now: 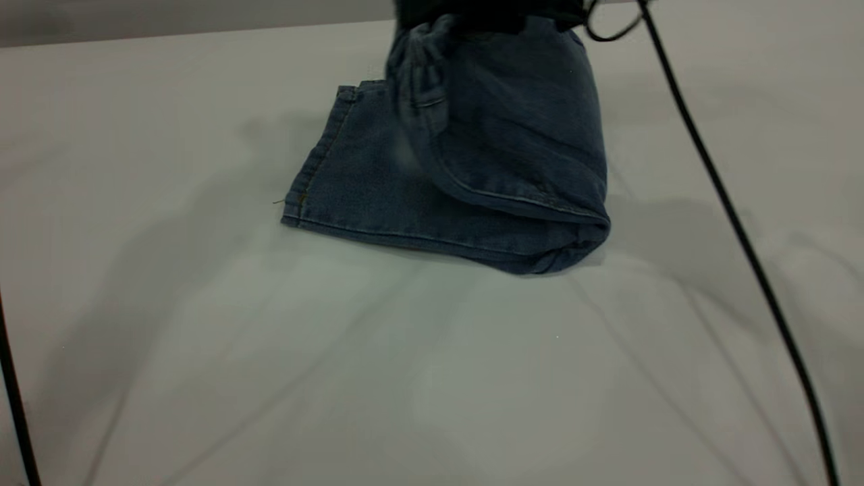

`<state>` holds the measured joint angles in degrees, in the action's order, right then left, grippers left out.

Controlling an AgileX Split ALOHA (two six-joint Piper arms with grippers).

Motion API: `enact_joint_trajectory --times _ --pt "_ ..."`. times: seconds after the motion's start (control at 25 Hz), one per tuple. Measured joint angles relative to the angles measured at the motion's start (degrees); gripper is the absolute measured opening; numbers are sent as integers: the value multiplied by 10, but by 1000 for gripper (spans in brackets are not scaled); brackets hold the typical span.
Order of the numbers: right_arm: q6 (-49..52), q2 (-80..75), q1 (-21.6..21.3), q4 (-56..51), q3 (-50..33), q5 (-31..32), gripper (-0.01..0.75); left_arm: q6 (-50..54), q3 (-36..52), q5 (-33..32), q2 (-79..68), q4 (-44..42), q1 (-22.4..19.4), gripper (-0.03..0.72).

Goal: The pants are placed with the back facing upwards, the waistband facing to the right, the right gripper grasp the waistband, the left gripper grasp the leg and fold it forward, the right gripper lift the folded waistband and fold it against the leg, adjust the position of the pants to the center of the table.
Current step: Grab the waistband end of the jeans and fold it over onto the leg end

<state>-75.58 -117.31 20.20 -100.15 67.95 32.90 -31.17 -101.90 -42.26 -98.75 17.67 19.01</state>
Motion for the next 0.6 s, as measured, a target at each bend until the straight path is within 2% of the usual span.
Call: enact_joint_trajectory --times 0.16,0.28,0.52,0.6 --pt "-13 -19 33 -1 20 -47 102 0 1 -6 1 -1 0 342" --pt "-13 -42 39 0 34 -42 164 0 1 -8 1 0 0 342" --pt "-13 -69 38 2 61 -27 391 0 1 -8 1 2 0 342" --pt "-14 -69 38 1 70 -3 472 0 1 -8 1 2 0 342"
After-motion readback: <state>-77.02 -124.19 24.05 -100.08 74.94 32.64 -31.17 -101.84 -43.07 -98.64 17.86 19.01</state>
